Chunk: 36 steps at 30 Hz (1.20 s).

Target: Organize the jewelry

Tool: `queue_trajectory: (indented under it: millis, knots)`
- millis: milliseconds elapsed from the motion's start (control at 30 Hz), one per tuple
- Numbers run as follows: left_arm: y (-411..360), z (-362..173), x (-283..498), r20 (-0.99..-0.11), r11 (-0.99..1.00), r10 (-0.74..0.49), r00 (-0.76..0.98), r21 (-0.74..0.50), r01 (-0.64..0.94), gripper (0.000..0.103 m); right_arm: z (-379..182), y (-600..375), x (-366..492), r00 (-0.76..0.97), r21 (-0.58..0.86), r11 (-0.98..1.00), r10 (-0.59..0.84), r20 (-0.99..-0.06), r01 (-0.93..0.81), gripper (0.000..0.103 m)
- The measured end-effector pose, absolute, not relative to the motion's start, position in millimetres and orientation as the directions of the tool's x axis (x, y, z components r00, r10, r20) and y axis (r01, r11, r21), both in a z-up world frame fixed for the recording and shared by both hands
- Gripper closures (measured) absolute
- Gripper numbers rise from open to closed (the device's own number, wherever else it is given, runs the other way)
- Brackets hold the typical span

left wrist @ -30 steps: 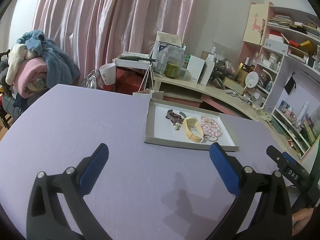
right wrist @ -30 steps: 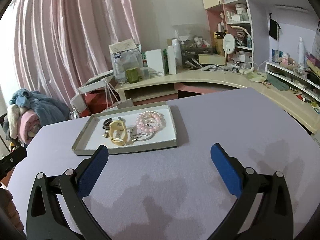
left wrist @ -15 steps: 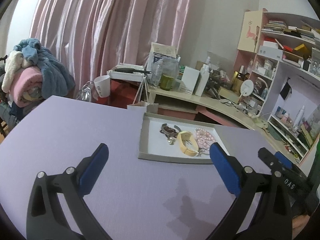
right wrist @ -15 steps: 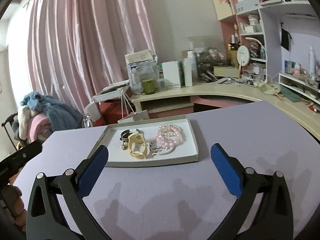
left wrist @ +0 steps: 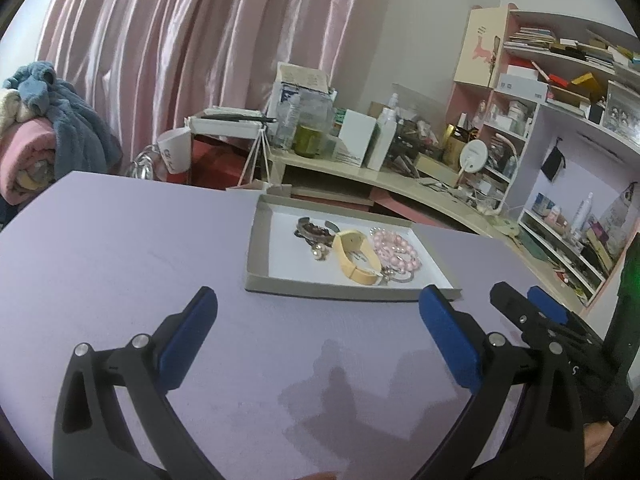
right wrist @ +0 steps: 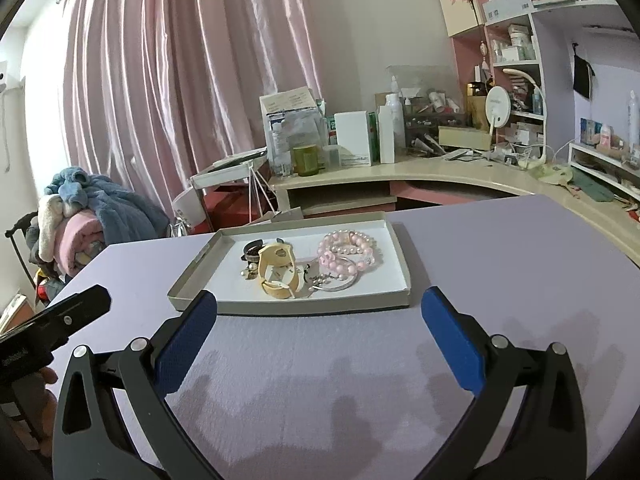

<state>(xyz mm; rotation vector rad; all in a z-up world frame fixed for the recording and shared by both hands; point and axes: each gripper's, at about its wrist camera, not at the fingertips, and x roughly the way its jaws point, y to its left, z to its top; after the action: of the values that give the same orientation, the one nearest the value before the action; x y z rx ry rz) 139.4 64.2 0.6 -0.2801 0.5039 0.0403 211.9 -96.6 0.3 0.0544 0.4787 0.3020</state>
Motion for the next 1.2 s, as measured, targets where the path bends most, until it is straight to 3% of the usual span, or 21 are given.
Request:
queue_trajectory:
  millis: [1200]
  knots:
    - [63.9,3.0,155.4,-0.468,0.960,-0.098,0.878,-0.278,-0.041,0.002,-2.7,-97.7,220.0,0.829,0.158,0.945,0.326,-0.454,-0.286,0.001]
